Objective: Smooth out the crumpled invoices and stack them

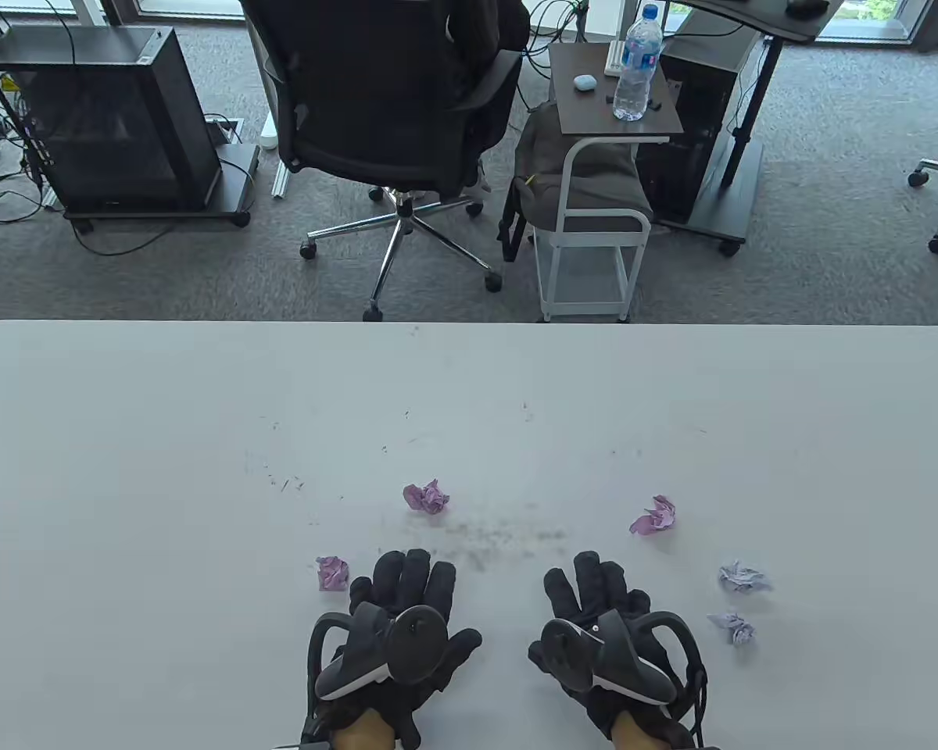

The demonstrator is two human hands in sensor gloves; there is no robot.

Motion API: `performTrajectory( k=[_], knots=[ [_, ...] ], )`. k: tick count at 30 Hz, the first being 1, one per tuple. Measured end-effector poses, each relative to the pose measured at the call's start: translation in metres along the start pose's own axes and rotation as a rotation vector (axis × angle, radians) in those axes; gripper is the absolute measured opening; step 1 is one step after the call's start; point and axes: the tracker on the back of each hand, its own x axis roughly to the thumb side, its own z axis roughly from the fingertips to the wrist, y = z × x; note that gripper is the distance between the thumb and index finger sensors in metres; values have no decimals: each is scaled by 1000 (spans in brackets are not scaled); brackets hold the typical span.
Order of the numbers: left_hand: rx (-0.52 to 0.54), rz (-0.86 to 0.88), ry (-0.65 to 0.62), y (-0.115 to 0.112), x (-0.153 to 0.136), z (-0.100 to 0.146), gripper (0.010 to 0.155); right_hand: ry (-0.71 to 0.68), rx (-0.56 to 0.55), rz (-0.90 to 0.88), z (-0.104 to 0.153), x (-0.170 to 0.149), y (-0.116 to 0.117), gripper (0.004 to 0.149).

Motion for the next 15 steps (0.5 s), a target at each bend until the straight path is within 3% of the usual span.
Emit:
performTrajectory(
  k=[10, 15],
  knots=[
    [-19, 24, 4, 1, -1, 0, 80, -6, -1, -36, 1, -1, 2, 83],
    [-32, 111, 37, 6, -20, -1, 78, -7, -28, -91, 2, -5, -1, 82]
  ],
)
